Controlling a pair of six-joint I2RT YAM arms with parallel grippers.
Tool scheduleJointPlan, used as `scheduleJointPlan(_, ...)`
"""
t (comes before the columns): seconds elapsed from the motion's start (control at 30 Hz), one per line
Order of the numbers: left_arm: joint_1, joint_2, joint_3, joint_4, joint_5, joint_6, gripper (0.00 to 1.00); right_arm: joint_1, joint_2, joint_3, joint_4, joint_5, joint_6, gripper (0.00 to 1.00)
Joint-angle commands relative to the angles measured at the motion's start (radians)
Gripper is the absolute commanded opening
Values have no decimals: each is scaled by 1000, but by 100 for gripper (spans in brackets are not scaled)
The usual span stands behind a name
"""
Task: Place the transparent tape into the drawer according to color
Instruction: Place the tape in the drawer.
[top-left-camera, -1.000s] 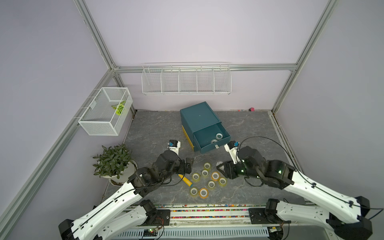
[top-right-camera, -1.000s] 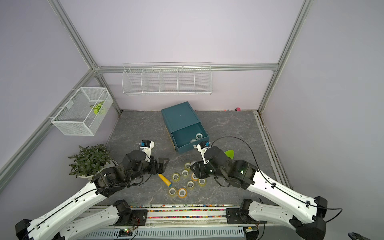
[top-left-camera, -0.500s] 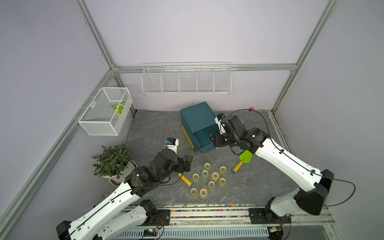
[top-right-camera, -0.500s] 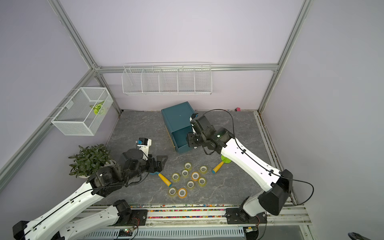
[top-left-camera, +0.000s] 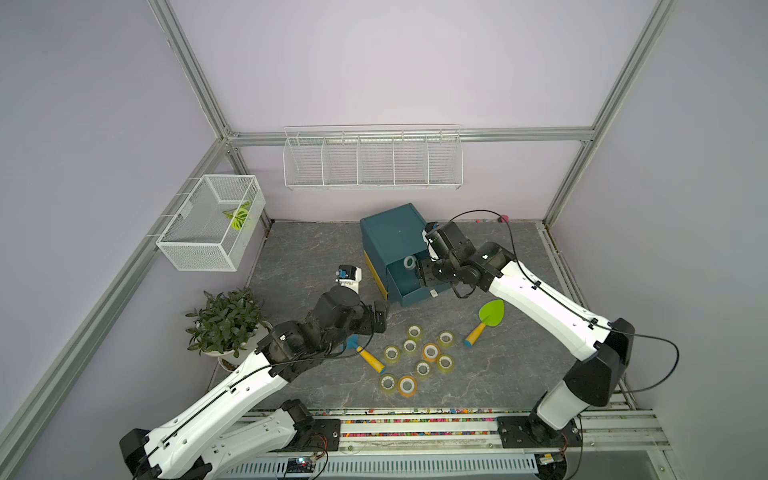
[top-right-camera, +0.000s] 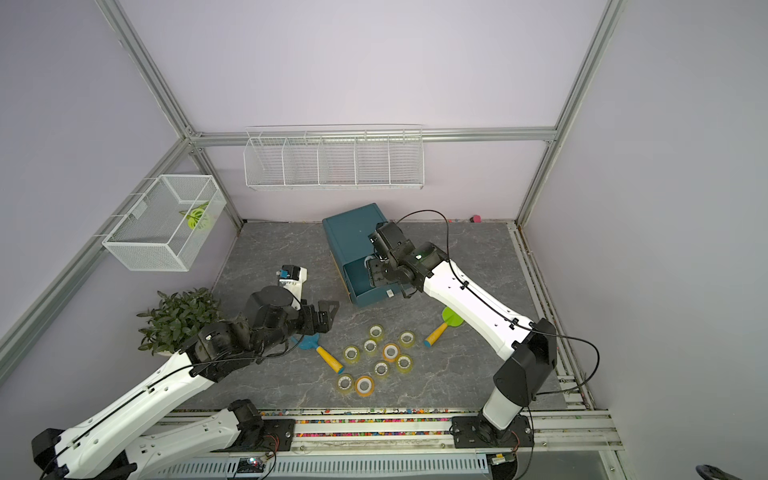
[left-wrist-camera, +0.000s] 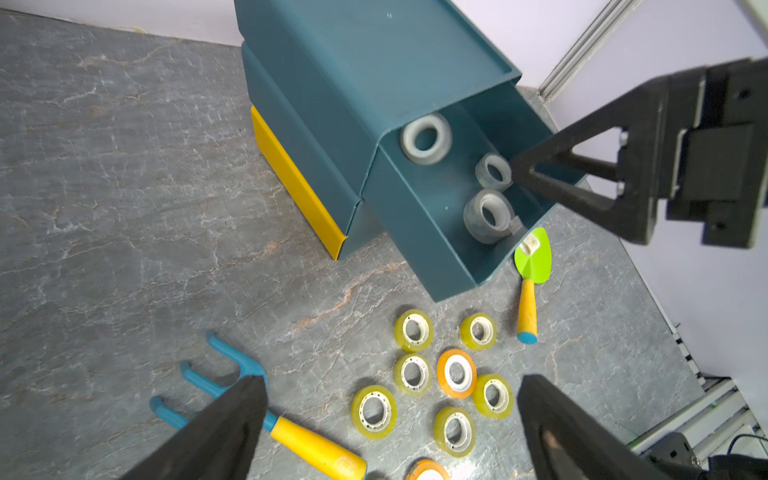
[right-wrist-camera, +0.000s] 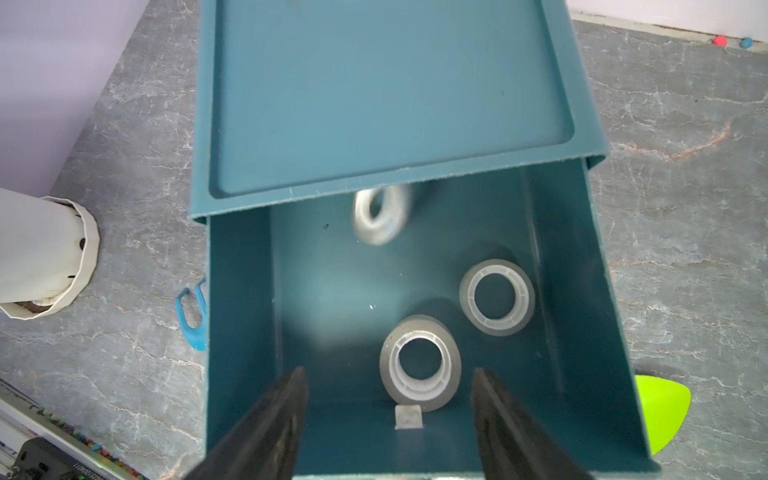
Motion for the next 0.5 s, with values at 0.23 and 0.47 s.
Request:
scheduleJointPlan(0.23, 119, 140, 222, 45, 23, 81, 100, -5, -223, -145, 112, -33, 30, 65)
scheduleJointPlan(0.47, 198, 319, 340, 141, 105, 105, 94, 7, -398, -391, 218, -82, 90, 62)
